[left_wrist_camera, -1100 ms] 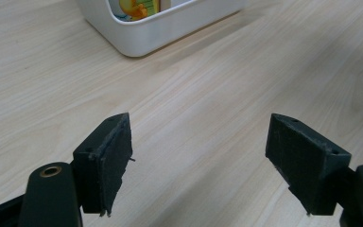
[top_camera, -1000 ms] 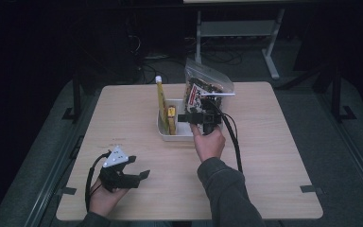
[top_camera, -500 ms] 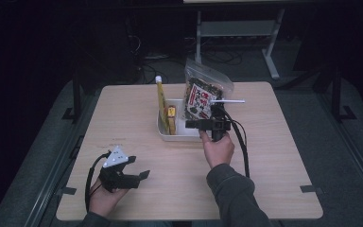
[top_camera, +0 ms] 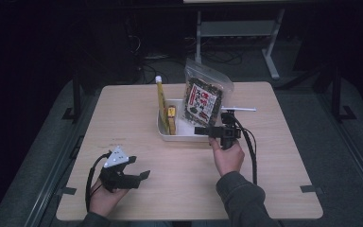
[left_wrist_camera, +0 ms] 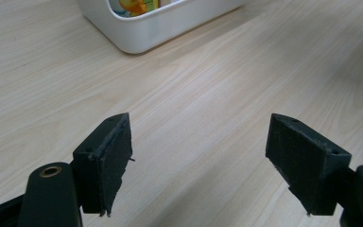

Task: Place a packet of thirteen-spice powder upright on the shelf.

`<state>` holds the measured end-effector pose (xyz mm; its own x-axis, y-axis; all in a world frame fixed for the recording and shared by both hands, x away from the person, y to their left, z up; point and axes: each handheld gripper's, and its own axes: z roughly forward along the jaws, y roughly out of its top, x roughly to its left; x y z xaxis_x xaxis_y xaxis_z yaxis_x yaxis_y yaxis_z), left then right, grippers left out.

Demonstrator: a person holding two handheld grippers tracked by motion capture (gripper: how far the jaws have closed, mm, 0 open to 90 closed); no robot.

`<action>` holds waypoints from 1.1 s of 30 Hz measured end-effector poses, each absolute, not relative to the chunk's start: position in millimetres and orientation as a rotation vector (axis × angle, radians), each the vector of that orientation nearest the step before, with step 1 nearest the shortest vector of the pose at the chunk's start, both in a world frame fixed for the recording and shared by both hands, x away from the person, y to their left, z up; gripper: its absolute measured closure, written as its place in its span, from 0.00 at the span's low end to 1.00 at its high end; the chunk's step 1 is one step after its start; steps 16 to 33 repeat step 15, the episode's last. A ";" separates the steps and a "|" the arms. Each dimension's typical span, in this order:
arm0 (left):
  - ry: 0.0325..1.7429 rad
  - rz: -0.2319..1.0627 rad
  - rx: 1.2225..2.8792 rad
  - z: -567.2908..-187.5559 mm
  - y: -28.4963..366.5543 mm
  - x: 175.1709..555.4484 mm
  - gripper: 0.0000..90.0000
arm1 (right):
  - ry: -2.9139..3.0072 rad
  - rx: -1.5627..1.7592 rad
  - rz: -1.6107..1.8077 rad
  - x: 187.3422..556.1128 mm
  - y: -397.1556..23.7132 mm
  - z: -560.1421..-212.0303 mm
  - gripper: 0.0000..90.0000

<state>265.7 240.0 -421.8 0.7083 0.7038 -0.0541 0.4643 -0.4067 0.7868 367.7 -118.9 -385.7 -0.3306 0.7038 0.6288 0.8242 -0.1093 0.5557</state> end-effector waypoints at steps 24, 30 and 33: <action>0.885 0.366 2.081 -422.2 239.7 265.4 0.25 | -1.972 -1.794 -1.434 343.0 -160.4 -405.2 0.43; 0.885 0.366 2.081 -422.2 239.7 265.4 0.25 | -1.972 -1.794 -1.434 343.0 -160.4 -405.2 0.43; 0.885 0.366 2.081 -422.2 239.7 265.4 0.25 | -1.972 -1.794 -1.434 343.0 -160.4 -405.2 0.43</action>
